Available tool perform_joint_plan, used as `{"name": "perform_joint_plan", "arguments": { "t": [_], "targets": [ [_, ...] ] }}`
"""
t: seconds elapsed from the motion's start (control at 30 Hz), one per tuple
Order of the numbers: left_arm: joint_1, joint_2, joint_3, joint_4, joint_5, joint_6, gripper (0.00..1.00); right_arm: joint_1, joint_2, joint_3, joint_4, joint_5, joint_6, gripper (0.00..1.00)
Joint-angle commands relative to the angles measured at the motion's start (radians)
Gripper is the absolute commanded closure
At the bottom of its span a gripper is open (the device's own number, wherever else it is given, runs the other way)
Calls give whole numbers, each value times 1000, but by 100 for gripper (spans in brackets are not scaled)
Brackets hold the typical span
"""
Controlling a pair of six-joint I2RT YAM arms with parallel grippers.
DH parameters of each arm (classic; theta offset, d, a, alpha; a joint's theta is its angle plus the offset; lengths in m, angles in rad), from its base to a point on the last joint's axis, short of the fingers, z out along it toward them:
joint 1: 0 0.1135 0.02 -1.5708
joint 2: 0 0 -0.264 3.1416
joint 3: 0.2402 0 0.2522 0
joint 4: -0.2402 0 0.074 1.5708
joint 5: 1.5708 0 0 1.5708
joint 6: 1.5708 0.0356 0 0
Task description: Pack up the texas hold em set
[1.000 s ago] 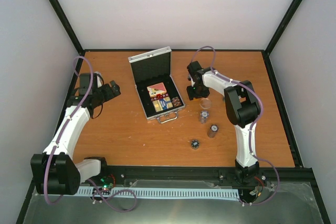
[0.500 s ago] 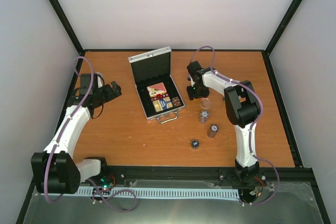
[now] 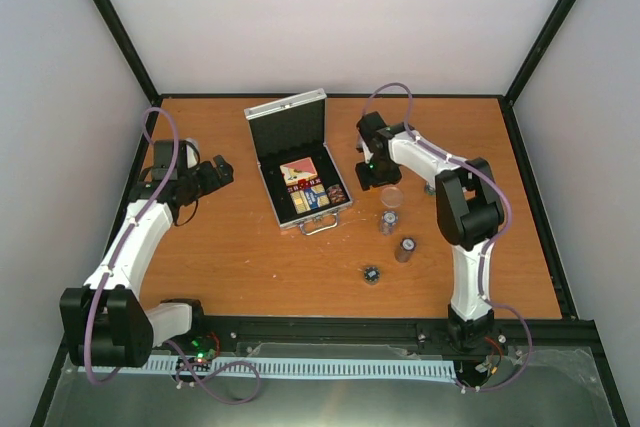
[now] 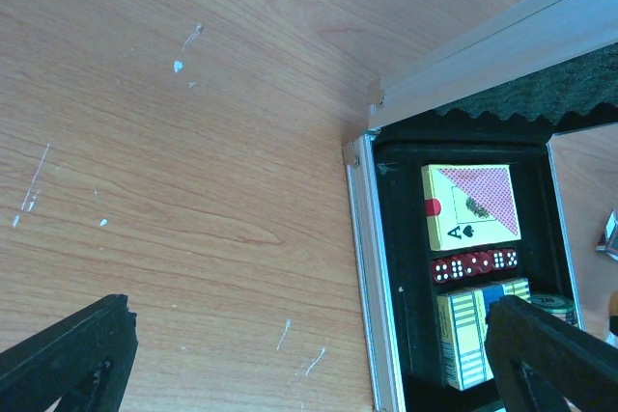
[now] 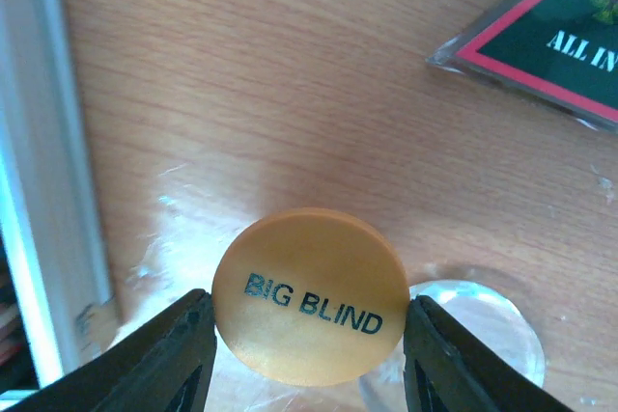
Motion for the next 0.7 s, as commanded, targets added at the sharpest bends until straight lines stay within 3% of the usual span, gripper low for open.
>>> {"name": "perform_joint_plan", "arguments": {
  "t": [0.0,0.23,0.5,0.67],
  "targets": [
    [4,-3,7,1,10,12,0,38,-84,55,-63,-39,-12,46],
    [4,-23,-11,-5,9,9,0,142,-64,121,-48,-148,-8,46],
    [4,-34,-3,-31,17,15,0,260,67,273,-66,-154,-17,46],
    [5,-44,-5,-42,14,21,0,292,103,280,-64,-130,-26,45]
  ]
}}
